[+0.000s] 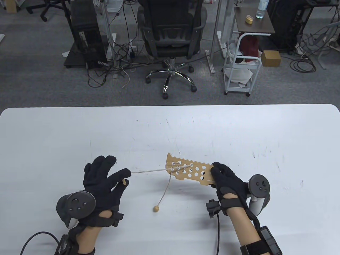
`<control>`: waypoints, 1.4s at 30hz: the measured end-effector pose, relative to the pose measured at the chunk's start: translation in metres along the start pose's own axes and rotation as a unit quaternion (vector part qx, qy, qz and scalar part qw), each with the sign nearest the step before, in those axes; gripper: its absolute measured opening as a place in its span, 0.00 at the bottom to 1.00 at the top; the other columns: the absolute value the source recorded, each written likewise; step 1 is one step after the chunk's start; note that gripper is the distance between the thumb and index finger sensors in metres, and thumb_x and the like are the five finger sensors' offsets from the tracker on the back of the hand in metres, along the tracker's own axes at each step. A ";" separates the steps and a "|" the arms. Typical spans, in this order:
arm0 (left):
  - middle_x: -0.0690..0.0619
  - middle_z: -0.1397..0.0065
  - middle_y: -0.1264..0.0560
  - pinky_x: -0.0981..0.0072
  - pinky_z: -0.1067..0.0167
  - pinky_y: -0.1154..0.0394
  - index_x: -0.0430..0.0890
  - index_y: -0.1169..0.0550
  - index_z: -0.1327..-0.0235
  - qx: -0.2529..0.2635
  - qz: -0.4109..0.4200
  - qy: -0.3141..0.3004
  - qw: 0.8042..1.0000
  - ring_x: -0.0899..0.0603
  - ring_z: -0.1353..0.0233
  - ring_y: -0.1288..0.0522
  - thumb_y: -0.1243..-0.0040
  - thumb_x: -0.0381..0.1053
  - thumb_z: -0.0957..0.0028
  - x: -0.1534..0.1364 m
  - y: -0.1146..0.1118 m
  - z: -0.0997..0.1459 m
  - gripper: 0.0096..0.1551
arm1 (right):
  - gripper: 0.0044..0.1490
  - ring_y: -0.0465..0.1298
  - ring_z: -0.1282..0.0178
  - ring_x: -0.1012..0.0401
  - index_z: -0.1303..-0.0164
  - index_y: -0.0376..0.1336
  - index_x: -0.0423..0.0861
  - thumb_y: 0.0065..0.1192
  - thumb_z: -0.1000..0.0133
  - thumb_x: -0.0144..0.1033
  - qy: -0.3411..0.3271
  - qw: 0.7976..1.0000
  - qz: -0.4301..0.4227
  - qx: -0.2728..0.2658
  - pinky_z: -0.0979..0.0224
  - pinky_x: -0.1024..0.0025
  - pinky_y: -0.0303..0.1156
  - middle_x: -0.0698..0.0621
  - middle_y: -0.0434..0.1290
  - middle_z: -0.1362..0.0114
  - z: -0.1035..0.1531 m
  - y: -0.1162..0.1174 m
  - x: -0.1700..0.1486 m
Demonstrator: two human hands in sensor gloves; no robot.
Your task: Thread rope through all holes on crocodile lacing toy
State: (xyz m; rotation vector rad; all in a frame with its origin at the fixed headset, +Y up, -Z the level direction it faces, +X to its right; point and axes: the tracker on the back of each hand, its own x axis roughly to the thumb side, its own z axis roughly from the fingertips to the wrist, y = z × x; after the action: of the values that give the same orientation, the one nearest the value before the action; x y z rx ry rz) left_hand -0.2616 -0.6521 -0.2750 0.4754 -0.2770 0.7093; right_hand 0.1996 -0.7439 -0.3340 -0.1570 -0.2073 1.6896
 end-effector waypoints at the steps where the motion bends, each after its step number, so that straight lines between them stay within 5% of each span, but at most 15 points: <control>1: 0.52 0.17 0.38 0.34 0.23 0.60 0.71 0.18 0.43 0.001 0.001 0.002 1.000 0.36 0.15 0.50 0.30 0.59 0.55 -0.001 0.001 0.000 0.24 | 0.29 0.90 0.57 0.55 0.42 0.70 0.42 0.69 0.49 0.44 0.003 1.000 0.000 -0.003 0.50 0.58 0.80 0.50 0.87 0.50 -0.001 -0.001 -0.001; 37: 0.50 0.19 0.36 0.33 0.23 0.60 0.69 0.18 0.44 0.080 0.022 0.062 0.995 0.35 0.16 0.48 0.31 0.58 0.56 -0.033 0.032 -0.001 0.24 | 0.29 0.90 0.57 0.55 0.42 0.70 0.42 0.69 0.49 0.44 0.010 0.997 0.026 -0.067 0.50 0.58 0.80 0.50 0.87 0.49 -0.024 -0.035 -0.011; 42: 0.51 0.26 0.23 0.32 0.23 0.55 0.69 0.19 0.43 0.072 0.026 0.057 0.995 0.36 0.20 0.34 0.32 0.58 0.55 -0.032 0.028 -0.001 0.24 | 0.29 0.90 0.58 0.55 0.42 0.70 0.42 0.69 0.49 0.44 -0.002 0.997 0.032 -0.064 0.50 0.58 0.80 0.50 0.87 0.50 -0.021 -0.029 -0.007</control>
State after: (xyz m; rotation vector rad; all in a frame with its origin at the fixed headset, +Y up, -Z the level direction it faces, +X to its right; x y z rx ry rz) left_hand -0.3033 -0.6508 -0.2800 0.5642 -0.1308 0.8075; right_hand 0.2334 -0.7464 -0.3479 -0.2583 -0.3177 1.7404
